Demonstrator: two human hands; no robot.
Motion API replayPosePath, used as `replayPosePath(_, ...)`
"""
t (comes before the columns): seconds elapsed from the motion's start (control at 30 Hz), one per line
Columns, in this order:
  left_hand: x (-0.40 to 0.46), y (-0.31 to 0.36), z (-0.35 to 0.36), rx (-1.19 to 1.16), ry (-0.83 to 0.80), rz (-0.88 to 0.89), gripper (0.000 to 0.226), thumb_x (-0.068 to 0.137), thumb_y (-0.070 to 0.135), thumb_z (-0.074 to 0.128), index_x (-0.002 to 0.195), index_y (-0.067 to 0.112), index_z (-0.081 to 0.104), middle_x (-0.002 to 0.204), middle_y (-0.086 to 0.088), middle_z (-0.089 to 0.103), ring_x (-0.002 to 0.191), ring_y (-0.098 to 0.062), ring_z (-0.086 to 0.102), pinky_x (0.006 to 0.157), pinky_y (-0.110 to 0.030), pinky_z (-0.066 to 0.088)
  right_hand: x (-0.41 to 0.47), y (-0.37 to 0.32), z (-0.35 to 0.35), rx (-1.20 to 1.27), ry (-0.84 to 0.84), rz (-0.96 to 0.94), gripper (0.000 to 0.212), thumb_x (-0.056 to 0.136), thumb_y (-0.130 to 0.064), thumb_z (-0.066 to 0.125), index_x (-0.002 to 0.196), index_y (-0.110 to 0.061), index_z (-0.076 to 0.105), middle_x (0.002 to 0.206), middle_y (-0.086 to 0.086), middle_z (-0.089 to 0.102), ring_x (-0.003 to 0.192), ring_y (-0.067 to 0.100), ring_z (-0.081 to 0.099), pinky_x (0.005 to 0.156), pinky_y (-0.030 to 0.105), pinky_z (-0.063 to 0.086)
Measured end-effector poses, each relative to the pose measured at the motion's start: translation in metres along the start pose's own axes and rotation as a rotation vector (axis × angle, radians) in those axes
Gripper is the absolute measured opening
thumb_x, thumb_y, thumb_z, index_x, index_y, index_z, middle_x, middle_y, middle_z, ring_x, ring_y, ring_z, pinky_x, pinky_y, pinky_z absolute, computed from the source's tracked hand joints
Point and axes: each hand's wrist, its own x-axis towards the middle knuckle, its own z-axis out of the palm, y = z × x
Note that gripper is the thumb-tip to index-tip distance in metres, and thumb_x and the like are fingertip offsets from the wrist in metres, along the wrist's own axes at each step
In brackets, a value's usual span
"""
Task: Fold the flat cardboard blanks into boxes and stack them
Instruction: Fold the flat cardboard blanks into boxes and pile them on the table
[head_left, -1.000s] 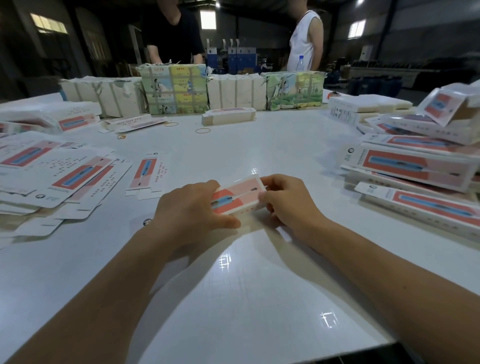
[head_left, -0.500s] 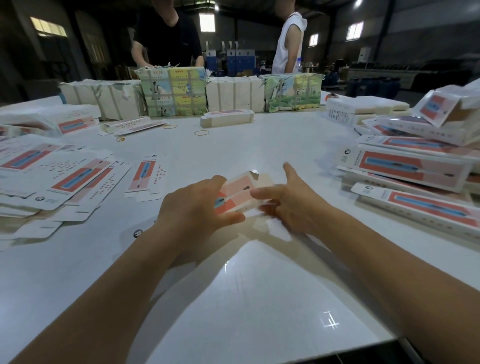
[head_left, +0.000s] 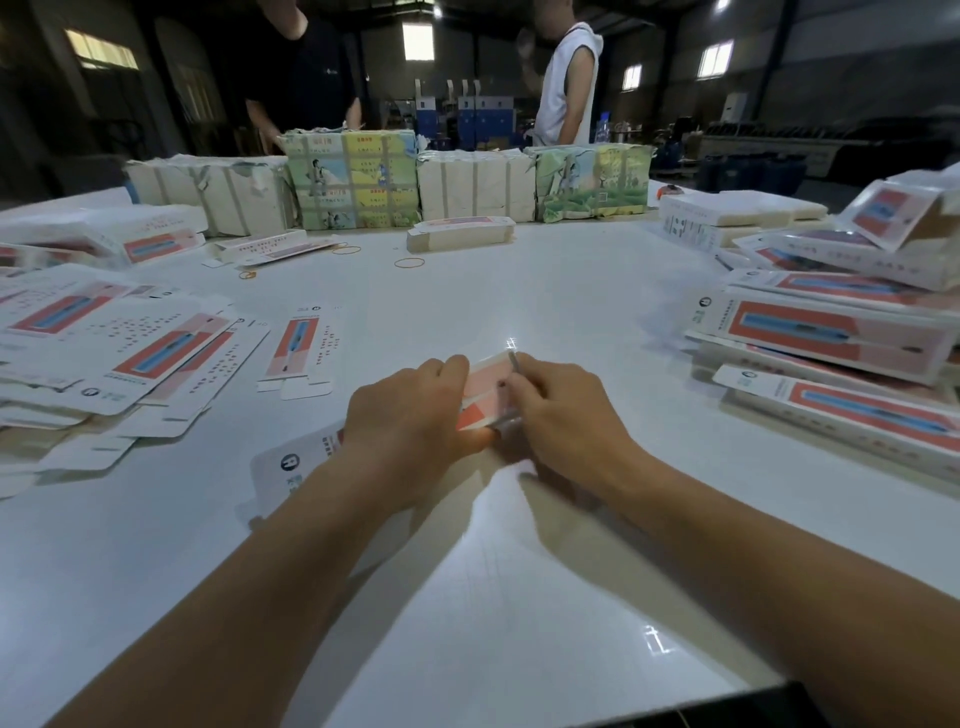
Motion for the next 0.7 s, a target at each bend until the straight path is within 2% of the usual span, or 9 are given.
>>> replayPosePath(0.1,0.0,-0.002,0.0,-0.016,0.04,-0.004,0.059,0.081,0.067,0.05,0.12,0.025,0.04,0.105,0.005,0.055,0.077,-0.015,0.042,0.061,-0.029,0.037,0.007,-0.002,-0.009,0.632,-0.031,0.28,0.031,0.095,-0.02,0.053,0.077,-0.001,0.07,0.075,0.014,0.066,0.072,0.02,0.058,0.073,0.031,0.047)
replayPosePath(0.2,-0.001,-0.003,-0.001,-0.038,0.058,0.016,0.058,0.082,0.065,0.05,0.123,0.026,0.038,0.107,0.006,0.055,0.081,-0.015,0.045,0.061,-0.029,0.037,0.012,0.001,-0.015,0.867,-0.083,0.41,0.019,0.088,-0.002,0.058,0.081,-0.009,0.074,0.085,0.012,0.072,0.078,0.023,0.064,0.071,0.029,0.054)
replayPosePath(0.33,-0.003,-0.002,-0.004,-0.078,0.113,0.052,0.06,0.082,0.063,0.052,0.127,0.025,0.038,0.11,0.005,0.056,0.09,-0.017,0.054,0.061,-0.029,0.04,0.015,0.003,-0.019,0.938,-0.022,0.492,0.016,0.087,0.002,0.059,0.093,-0.008,0.071,0.086,0.012,0.074,0.08,0.024,0.07,0.068,0.029,0.059)
replayPosePath(0.4,-0.004,-0.002,-0.005,-0.092,0.142,0.065,0.063,0.082,0.063,0.053,0.13,0.025,0.037,0.113,0.004,0.056,0.093,-0.017,0.055,0.065,-0.031,0.048,0.015,0.005,-0.021,0.937,0.0,0.485,0.016,0.088,0.0,0.06,0.098,-0.007,0.07,0.087,0.011,0.075,0.084,0.024,0.072,0.072,0.031,0.058)
replayPosePath(0.47,-0.004,-0.001,-0.005,-0.081,0.157,0.074,0.065,0.082,0.064,0.053,0.131,0.025,0.036,0.115,0.004,0.056,0.095,-0.017,0.056,0.068,-0.032,0.049,0.014,0.005,-0.021,0.915,-0.003,0.455,0.016,0.087,0.0,0.062,0.098,-0.009,0.071,0.088,0.01,0.075,0.086,0.024,0.072,0.073,0.03,0.058)
replayPosePath(0.53,-0.005,-0.001,-0.004,-0.064,0.16,0.082,0.068,0.081,0.064,0.052,0.134,0.024,0.035,0.117,0.004,0.056,0.097,-0.018,0.056,0.069,-0.032,0.049,0.011,0.002,-0.02,0.852,0.02,0.413,0.02,0.084,0.002,0.063,0.087,-0.015,0.074,0.085,0.007,0.075,0.083,0.023,0.072,0.071,0.028,0.058)
replayPosePath(0.63,-0.005,0.002,-0.003,-0.029,0.175,0.088,0.073,0.081,0.065,0.052,0.137,0.021,0.035,0.118,0.002,0.057,0.097,-0.02,0.057,0.069,-0.032,0.048,0.008,-0.002,-0.018,0.76,0.074,0.361,0.041,0.084,0.004,0.059,0.06,-0.026,0.075,0.074,-0.002,0.074,0.08,0.019,0.071,0.072,0.029,0.06)
replayPosePath(0.7,-0.003,0.005,-0.001,0.03,0.184,0.098,0.074,0.081,0.067,0.049,0.137,0.02,0.035,0.116,0.001,0.057,0.096,-0.02,0.056,0.064,-0.03,0.041,0.005,-0.004,-0.016,0.695,0.088,0.321,0.05,0.084,0.003,0.053,0.056,-0.032,0.074,0.07,-0.006,0.072,0.081,0.022,0.068,0.077,0.035,0.058)
